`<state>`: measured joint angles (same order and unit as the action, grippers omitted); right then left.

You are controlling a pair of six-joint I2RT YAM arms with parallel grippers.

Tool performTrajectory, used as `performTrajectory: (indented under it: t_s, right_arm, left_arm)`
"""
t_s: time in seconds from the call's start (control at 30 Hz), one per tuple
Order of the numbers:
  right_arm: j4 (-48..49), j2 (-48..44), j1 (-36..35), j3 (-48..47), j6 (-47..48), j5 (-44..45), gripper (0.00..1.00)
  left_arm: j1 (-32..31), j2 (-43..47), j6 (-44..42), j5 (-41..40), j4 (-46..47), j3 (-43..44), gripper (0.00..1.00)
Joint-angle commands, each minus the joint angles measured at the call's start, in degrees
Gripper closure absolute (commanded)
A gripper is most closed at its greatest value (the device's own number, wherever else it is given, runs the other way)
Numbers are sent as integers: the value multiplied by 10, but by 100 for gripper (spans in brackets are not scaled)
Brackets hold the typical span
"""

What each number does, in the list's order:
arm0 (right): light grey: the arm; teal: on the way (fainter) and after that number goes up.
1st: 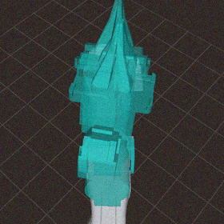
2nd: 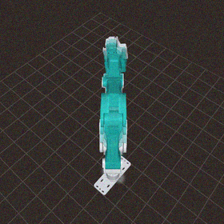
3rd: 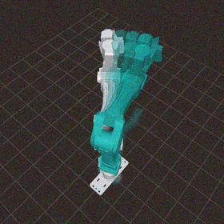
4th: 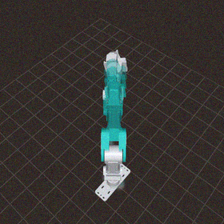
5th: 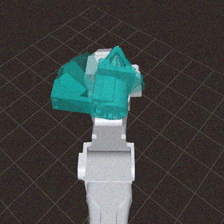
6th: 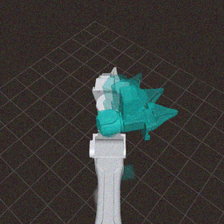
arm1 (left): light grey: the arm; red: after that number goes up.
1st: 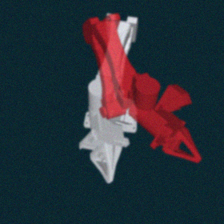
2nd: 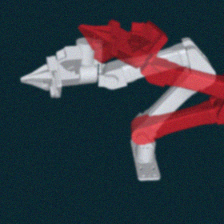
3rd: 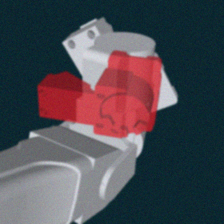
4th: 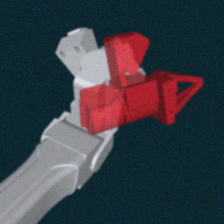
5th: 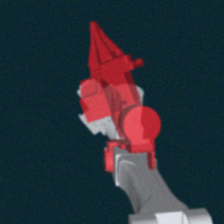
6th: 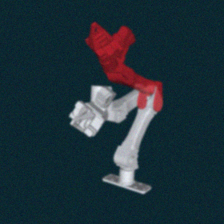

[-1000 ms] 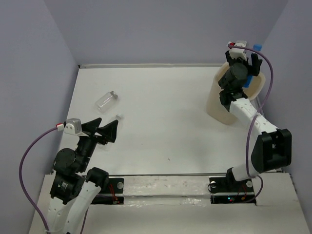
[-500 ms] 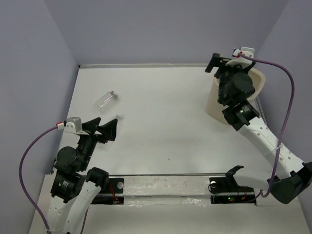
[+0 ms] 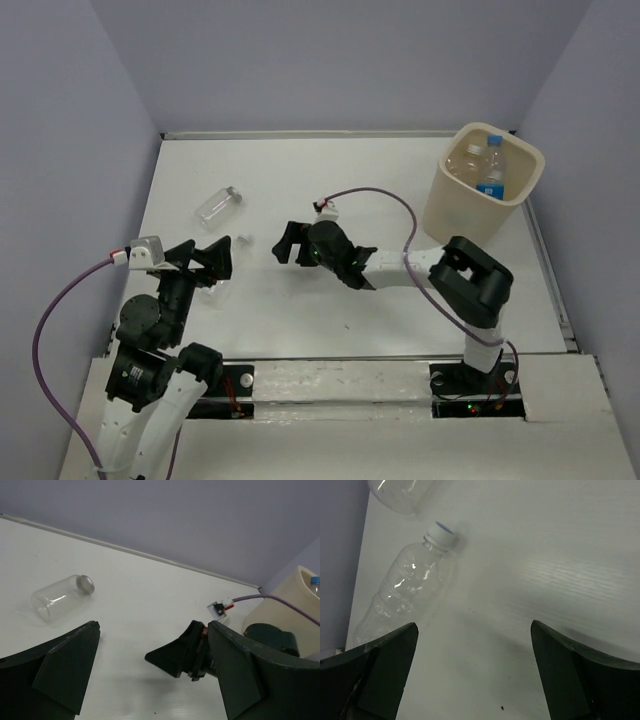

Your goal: Put the plastic bottles in the bin

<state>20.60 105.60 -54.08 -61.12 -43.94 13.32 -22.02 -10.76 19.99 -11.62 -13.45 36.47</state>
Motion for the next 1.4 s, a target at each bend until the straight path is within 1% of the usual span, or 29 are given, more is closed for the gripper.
performTrajectory:
  t_s: [0.0, 0.03, 0.07, 0.2, 0.37, 0.5, 0.67, 0.8, 0.9, 0.93, 1.0, 1.03, 1.13, 1.23, 1.27, 1.33, 1.37]
  right_arm:
    - [110, 98, -37, -115, -155, -53, 0]
    - [110, 98, -37, -116, -162, -53, 0]
    - [110, 129, -45, -142, -165, -50, 0]
    - [103, 184, -51, -191, -179, -53, 0]
    - [54, 243, -51, -260, -178, -50, 0]
    - [9, 298, -51, -309, -197, -57, 0]
    - [-40, 331, -61, -370, -184, -56, 0]
    - [-57, 334, -61, -364, -183, -50, 0]
    - [-58, 320, -61, -333, -183, -37, 21]
    - [-58, 314, -61, -325, -180, -33, 23]
    - [-58, 300, -61, -310, -172, -20, 35]
    - [-58, 295, -61, -296, -165, -14, 38]
    - [-58, 277, -61, -280, -152, -3, 45]
    - [-45, 259, -61, -252, -143, 7, 49]
    - [-36, 241, -61, -227, -141, 8, 54]
    - [-7, 199, -61, -197, -128, 14, 56]
    - [4, 181, -61, -157, -122, 26, 57]
  left_arm:
    - [3, -7, -7, -15, 17, 11, 1]
    - [3, -7, -7, -10, 17, 11, 1]
    - [2, -9, -7, -6, 17, 11, 1]
    - [3, -15, -8, 9, 18, 9, 1]
    - [3, -8, -7, 11, 19, 8, 1]
    - [2, 0, -7, 12, 19, 8, 1]
    - [3, 2, -8, 17, 20, 7, 1]
    - [3, 5, -9, 19, 20, 7, 1]
    - [2, 7, -8, 19, 20, 7, 1]
    - [3, 7, -8, 19, 20, 7, 1]
    - [3, 7, -8, 19, 20, 7, 1]
    - [2, 7, -9, 19, 20, 7, 1]
    - [3, 6, -8, 20, 22, 7, 1]
    - [3, 3, -8, 19, 20, 7, 1]
    - [3, 3, -8, 19, 20, 7, 1]
    - [2, 1, -8, 20, 20, 7, 1]
    - [3, 0, -8, 21, 20, 7, 1]
